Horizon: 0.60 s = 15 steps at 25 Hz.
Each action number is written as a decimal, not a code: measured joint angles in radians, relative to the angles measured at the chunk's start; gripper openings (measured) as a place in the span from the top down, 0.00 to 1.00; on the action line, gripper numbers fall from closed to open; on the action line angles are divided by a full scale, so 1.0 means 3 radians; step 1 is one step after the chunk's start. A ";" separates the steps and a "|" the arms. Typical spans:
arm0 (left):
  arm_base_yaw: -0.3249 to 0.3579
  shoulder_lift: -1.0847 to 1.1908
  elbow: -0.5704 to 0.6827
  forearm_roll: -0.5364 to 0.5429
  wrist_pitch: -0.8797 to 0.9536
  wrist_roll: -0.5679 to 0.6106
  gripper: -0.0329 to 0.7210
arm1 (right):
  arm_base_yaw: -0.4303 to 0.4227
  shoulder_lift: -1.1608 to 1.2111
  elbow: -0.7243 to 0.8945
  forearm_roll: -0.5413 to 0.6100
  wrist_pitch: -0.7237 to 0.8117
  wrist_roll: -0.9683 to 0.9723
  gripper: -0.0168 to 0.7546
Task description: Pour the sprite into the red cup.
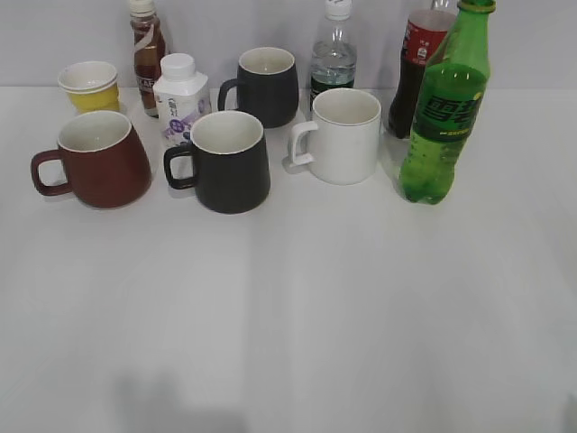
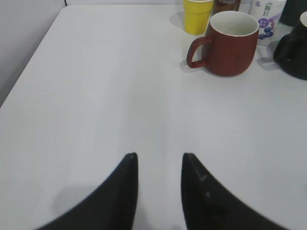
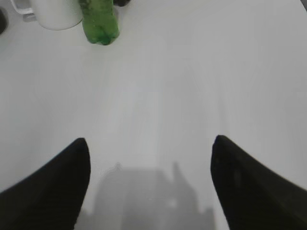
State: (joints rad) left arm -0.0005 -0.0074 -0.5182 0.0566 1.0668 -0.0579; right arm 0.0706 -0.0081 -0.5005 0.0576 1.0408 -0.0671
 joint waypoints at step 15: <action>0.0000 0.0000 0.0000 0.0000 0.0000 0.0000 0.63 | 0.0000 0.0000 0.0000 0.0000 0.0000 0.0000 0.22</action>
State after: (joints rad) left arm -0.0005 -0.0074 -0.5182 0.0566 1.0668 -0.0579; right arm 0.0706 -0.0081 -0.5005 0.0576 1.0408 -0.0671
